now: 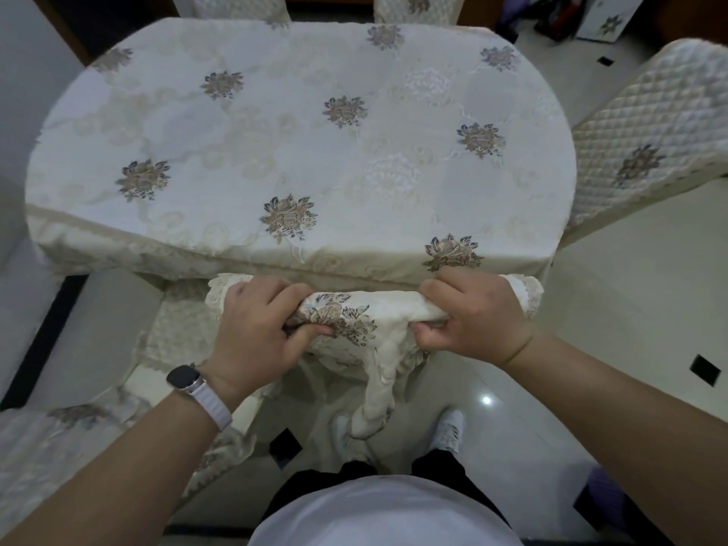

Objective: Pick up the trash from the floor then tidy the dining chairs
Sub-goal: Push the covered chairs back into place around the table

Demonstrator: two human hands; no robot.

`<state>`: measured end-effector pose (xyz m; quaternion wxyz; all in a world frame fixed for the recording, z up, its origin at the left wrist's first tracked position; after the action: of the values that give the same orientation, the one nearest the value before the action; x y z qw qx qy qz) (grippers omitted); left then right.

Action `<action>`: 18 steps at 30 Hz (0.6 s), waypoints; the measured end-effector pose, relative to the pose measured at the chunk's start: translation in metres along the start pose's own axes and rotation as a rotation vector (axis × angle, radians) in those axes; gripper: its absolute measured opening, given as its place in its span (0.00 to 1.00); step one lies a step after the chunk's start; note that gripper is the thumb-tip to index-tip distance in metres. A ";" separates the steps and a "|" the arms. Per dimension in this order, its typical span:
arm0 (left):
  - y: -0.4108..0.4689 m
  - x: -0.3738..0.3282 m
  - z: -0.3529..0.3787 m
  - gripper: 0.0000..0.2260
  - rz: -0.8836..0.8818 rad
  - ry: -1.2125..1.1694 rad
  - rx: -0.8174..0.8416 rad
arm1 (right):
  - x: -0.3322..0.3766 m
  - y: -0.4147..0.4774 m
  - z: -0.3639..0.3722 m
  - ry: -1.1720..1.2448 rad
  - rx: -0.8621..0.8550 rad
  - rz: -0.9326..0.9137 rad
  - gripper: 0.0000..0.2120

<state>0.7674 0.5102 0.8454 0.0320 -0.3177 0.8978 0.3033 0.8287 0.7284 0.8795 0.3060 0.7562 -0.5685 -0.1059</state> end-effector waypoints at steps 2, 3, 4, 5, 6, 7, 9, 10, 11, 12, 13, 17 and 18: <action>0.003 0.001 0.003 0.25 0.006 -0.033 0.000 | 0.000 0.002 -0.001 -0.006 -0.008 0.000 0.14; 0.005 0.001 0.003 0.25 0.018 -0.043 -0.004 | 0.000 0.003 0.000 -0.015 -0.010 0.001 0.14; 0.006 0.002 0.003 0.24 0.034 -0.049 -0.010 | 0.000 0.003 0.001 -0.021 -0.010 0.005 0.14; 0.006 0.003 0.003 0.24 0.050 -0.052 -0.016 | -0.001 0.002 0.003 -0.024 -0.007 0.012 0.14; 0.006 0.004 0.004 0.23 0.064 -0.054 -0.017 | -0.001 0.001 0.005 -0.022 -0.003 0.019 0.14; 0.005 0.006 0.005 0.23 0.074 -0.057 -0.015 | 0.000 -0.001 0.007 -0.018 0.002 0.026 0.15; 0.003 0.010 0.008 0.25 0.082 -0.057 -0.001 | 0.002 -0.004 0.012 -0.004 0.007 0.040 0.15; 0.003 0.012 0.010 0.26 0.081 -0.054 0.008 | 0.003 -0.005 0.013 0.003 0.003 0.044 0.14; 0.003 0.014 0.011 0.27 0.077 -0.051 0.020 | 0.004 -0.004 0.014 0.006 -0.004 0.048 0.14; 0.004 0.017 0.012 0.27 0.072 -0.049 0.034 | 0.004 -0.003 0.014 0.009 -0.010 0.051 0.14; 0.005 0.018 0.013 0.26 0.069 -0.049 0.046 | 0.004 -0.002 0.014 0.010 -0.011 0.052 0.14; 0.004 0.019 0.013 0.23 0.082 -0.070 0.047 | 0.003 -0.004 0.017 0.021 0.012 0.053 0.15; 0.004 0.018 0.012 0.22 0.082 -0.077 0.038 | 0.003 -0.005 0.017 0.026 0.017 0.057 0.14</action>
<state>0.7495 0.5096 0.8328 0.0601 -0.2680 0.9138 0.2990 0.8250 0.7206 0.8639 0.3098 0.7435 -0.5869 -0.0824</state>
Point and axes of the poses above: each hand's wrist, its own y-axis towards the middle knuckle, its own z-axis out of the palm, x = y × z, the point moved 9 cm from there along y, towards the middle knuckle, and after that the axes turned 8 degrees about z, right-handed, at the moved point
